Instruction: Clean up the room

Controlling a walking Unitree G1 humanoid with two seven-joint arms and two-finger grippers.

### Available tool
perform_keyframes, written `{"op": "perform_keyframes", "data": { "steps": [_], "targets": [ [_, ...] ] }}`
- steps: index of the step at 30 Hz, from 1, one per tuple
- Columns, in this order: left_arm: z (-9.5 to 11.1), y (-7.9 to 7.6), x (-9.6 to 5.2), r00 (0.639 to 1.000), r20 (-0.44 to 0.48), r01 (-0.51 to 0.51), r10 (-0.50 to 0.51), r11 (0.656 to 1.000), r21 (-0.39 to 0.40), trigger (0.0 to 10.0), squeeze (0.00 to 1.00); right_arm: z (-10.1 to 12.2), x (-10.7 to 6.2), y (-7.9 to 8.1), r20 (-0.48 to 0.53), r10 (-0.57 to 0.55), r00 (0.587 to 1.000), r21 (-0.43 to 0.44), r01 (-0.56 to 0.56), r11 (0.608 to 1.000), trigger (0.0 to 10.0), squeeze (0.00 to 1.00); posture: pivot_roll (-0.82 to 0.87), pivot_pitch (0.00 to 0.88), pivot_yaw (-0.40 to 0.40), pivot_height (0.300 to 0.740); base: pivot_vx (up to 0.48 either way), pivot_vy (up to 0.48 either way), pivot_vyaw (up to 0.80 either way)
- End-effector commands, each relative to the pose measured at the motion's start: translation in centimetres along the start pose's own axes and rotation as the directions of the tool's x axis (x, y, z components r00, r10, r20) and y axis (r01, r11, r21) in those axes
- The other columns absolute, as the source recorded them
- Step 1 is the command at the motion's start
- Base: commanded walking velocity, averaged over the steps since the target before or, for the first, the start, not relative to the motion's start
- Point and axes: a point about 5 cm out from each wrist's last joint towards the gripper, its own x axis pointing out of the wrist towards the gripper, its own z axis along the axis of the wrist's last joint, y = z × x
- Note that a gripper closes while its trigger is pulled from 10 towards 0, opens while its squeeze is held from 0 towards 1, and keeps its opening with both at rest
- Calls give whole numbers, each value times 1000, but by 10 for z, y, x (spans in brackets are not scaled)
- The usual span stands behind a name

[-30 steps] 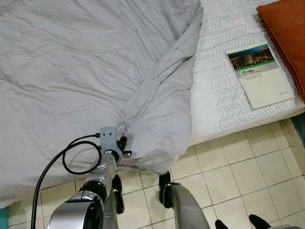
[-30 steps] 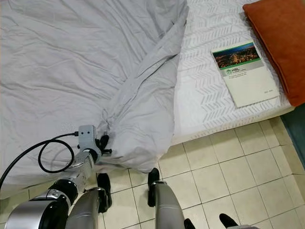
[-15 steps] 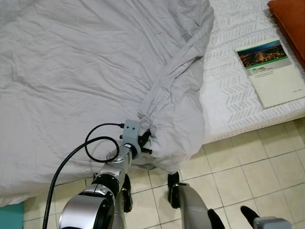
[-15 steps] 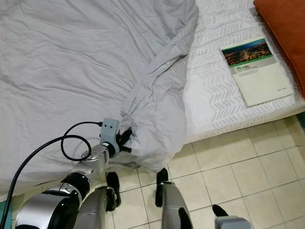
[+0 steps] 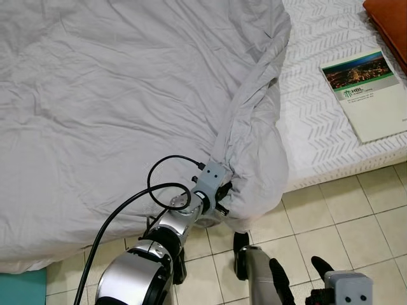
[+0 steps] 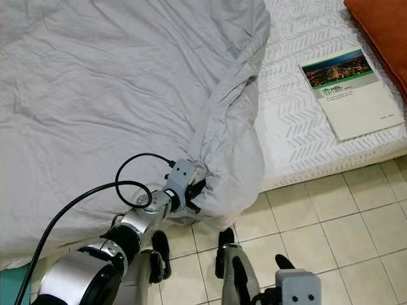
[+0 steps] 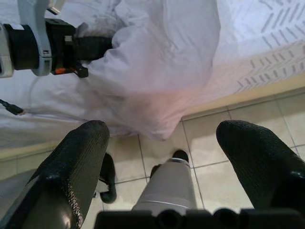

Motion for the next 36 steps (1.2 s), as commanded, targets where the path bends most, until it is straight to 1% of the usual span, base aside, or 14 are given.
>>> {"op": "perform_keyframes", "data": {
  "steps": [1, 5, 9, 11, 15, 24, 28, 33, 34, 35, 36],
  "targets": [
    [-11, -14, 2, 998, -45, 53, -53, 999, -7, 10000, 0, -10, -8, -4, -54, -36, 998, 1, 36, 999, 10000, 0, -271, 454, 77, 740, 0, 0, 0],
    [-10, -12, 1, 998, -37, 56, -56, 998, 0, 10000, 0, -18, -27, -17, -101, -111, 989, -39, 108, 993, 10000, 0, -276, 453, 77, 740, 0, 0, 0],
    [-10, -11, 0, 998, -34, 56, -56, 998, -14, 10000, 0, -21, -36, -24, -124, -153, 980, -60, 146, 987, 10000, 0, -286, 455, 78, 740, 0, 0, 0],
    [-10, -10, 0, 998, -31, 51, -51, 998, -22, 10000, 0, -21, -37, -25, -125, -159, 979, -61, 152, 987, 10000, 0, -289, 455, 78, 740, 0, 0, 0],
    [-9, -11, 1, 998, -29, 54, -55, 998, -27, 10000, 0, -22, -37, -24, -120, -159, 980, -61, 153, 986, 10000, 0, -294, 449, 80, 740, 0, -480, 0],
    [-11, -19, 2, 995, -37, 93, -93, 996, -7, 10000, 0, -22, -36, -22, -109, -152, 982, -57, 146, 988, 10000, 0, -301, 439, 86, 740, 0, -480, 0],
    [-11, -22, 2, 994, -39, 106, -107, 994, -16, 10000, 0, -22, -36, -21, -109, -150, 983, -57, 145, 988, 10000, 0, -303, 440, 85, 740, 0, -480, 0],
    [-12, -26, 3, 992, -46, 120, -121, 993, -7, 10000, 0, -23, -36, -21, -106, -142, 984, -61, 136, 989, 10000, 0, -303, 441, 83, 740, 0, 0, 0],
    [-12, -28, 4, 990, -45, 134, -134, 991, -7, 10000, 0, -22, -36, -21, -106, -140, 984, -62, 134, 989, 10000, 0, -302, 440, 82, 740, 0, 0, 0],
    [-13, -35, 5, 985, -44, 165, -165, 986, -1, 10000, 0, -22, -36, -21, -106, -137, 985, -62, 131, 989, 10000, 0, -302, 442, 80, 740, 0, -480, 0],
    [-13, -35, 5, 985, -44, 165, -165, 986, -1, 10000, 0, -22, -36, -21, -106, -137, 985, -62, 131, 989, 10000, 0, -302, 442, 80, 740, 0, -480, 0]
  ]
}}
